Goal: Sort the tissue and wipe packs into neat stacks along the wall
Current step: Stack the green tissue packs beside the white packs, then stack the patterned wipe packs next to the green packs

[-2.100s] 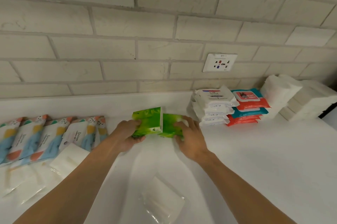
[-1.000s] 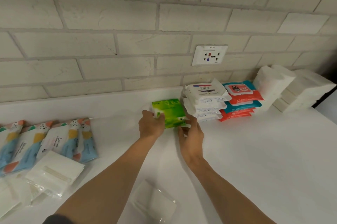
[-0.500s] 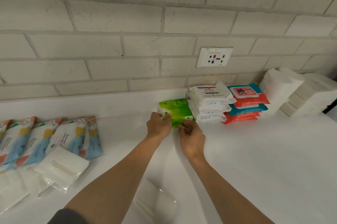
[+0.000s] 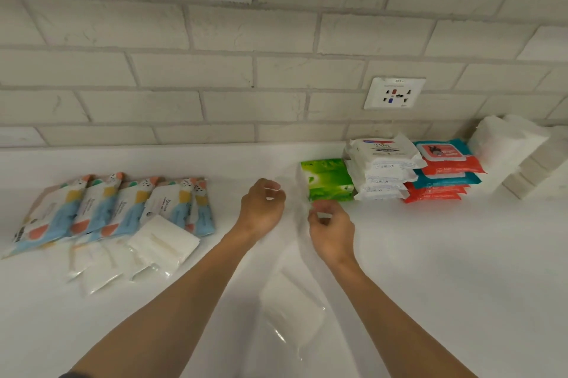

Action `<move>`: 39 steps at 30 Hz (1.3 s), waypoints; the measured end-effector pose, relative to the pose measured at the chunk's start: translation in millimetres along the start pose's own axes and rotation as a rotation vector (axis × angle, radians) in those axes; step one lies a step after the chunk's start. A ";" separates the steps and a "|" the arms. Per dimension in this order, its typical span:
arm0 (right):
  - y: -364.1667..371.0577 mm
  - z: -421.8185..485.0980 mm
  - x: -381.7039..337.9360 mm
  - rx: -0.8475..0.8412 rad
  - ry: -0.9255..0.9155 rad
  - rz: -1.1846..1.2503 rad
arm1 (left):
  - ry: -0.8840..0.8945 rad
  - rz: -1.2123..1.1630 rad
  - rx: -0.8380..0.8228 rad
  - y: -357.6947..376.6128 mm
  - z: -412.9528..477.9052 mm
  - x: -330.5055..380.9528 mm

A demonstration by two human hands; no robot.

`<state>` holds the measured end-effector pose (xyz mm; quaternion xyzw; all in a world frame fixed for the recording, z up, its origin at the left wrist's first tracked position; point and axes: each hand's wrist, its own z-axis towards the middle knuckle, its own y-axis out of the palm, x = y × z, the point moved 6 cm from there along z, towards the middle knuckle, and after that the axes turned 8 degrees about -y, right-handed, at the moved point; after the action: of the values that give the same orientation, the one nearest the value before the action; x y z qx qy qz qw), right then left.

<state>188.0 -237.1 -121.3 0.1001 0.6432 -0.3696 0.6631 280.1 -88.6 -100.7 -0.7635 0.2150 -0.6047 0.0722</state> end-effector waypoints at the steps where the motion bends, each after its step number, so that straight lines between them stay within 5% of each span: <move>1: 3.3 -6.1 -5.7 -0.018 -0.017 0.002 | 0.036 0.024 0.021 -10.6 -4.9 1.3; 10: 52.3 -66.1 -56.3 -0.190 -0.091 -0.006 | 0.199 0.184 0.095 -97.6 -39.3 -20.1; 15: 85.9 -87.1 -72.3 -0.280 -0.075 -0.045 | 0.209 0.609 0.167 -145.0 -38.7 -56.5; 21: 121.1 -97.0 -81.6 -0.393 -0.080 -0.107 | 0.149 0.940 0.053 -169.7 -49.9 -106.2; 34: 184.4 -78.2 -97.5 -0.470 -0.002 -0.146 | 0.114 0.963 0.189 -198.1 -68.9 -123.3; 39: 205.0 -76.5 -98.5 -0.464 0.066 -0.159 | 0.079 0.794 0.273 -210.8 -66.5 -120.0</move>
<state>265.2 -10.1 -111.9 -0.0936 0.7381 -0.2598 0.6156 246.3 160.3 -112.6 -0.5811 0.4129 -0.5817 0.3917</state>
